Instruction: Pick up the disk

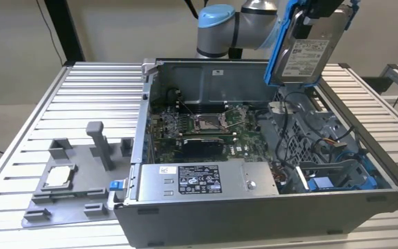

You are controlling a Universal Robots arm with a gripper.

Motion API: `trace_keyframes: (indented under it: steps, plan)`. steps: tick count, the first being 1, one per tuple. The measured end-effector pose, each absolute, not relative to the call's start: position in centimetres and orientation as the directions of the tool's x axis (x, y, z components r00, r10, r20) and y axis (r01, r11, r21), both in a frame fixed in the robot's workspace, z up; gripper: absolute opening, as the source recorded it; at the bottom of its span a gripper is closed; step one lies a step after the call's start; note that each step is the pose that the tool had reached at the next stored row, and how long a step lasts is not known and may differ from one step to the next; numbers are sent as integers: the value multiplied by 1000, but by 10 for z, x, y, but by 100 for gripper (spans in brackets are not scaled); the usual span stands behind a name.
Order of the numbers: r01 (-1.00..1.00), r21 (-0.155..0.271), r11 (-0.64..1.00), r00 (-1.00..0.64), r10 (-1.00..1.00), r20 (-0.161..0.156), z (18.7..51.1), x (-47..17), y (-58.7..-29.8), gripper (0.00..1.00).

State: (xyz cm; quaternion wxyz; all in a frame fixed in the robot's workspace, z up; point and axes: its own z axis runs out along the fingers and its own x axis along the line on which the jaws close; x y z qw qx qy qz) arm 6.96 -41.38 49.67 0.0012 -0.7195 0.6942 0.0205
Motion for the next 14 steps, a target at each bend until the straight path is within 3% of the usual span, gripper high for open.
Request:
trace_keyframes:
  steps: [14]
  plan:
    - [-999, 27, -36, 35, -999, -34, 497, 71, -440, 0]
